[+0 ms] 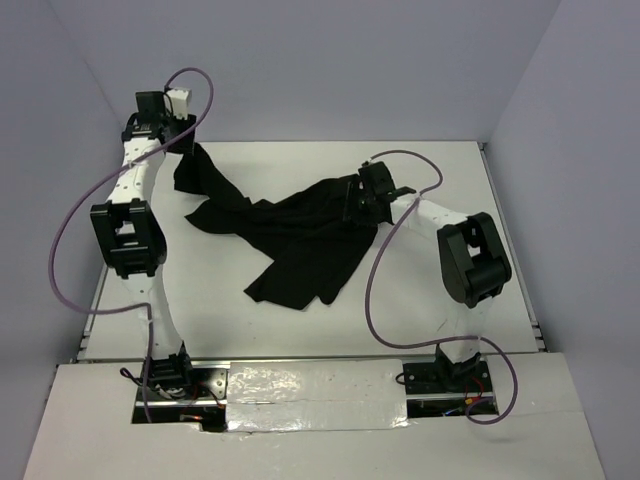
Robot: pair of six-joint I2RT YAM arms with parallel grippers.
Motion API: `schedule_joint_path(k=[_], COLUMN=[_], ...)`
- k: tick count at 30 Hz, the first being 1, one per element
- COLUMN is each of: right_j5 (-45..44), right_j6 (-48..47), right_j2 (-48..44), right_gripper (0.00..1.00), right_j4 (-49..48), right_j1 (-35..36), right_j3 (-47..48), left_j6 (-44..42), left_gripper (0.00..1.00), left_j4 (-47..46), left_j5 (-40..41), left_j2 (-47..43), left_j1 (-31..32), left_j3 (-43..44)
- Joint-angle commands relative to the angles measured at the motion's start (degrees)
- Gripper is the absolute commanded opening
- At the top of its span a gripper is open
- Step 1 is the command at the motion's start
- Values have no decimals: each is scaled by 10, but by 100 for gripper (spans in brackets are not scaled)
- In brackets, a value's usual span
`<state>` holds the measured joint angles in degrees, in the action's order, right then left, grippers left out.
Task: Fold and stack the long sleeve shirts
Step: Flatten the shirt out
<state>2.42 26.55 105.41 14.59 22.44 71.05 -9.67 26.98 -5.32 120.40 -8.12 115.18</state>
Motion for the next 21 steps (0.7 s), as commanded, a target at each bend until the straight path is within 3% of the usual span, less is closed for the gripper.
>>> schedule_joint_path(k=[1,2,3,4,5,8,11,15,18,21], right_j5=[7,15,22,23,17,10,22,65,87,64], right_j6=[19,18,16,13,11,-7,-32,-55,-69,-94], right_j2=[27,29,30,22,14,-37,-104,-200,-257,-284], right_gripper=[52,39,15,4,0,0,0,0,0,0], right_j4=[-17,-18,-18,-17,-16,-15,-3,25,48,67], right_j1=[3,3,1,2,2,-1,-13,-52,-86,-91], right_j3=[43,44,45,42,38,16,-5,-40,-73,-84], left_j6=[7,-4,-13,-38,-51,-106,-145,-149,-160,-149], left_gripper=[64,65,66,99,99,99,99,94,95,98], left_j4=[91,93,51,21,-12,-60,-12,-3,-40,-83], left_j5=[11,-2,-14,-40,-49,-74,-85,-72,-16,20], left_j2=[49,35,-25,-63,-104,-250,-279,-267,-236,-195], left_j1=[-5,-4,-5,-3,-1,17,51,102,164,180], left_j3=[78,55,11,-99,-152,-301,-362,-427,-455,-445])
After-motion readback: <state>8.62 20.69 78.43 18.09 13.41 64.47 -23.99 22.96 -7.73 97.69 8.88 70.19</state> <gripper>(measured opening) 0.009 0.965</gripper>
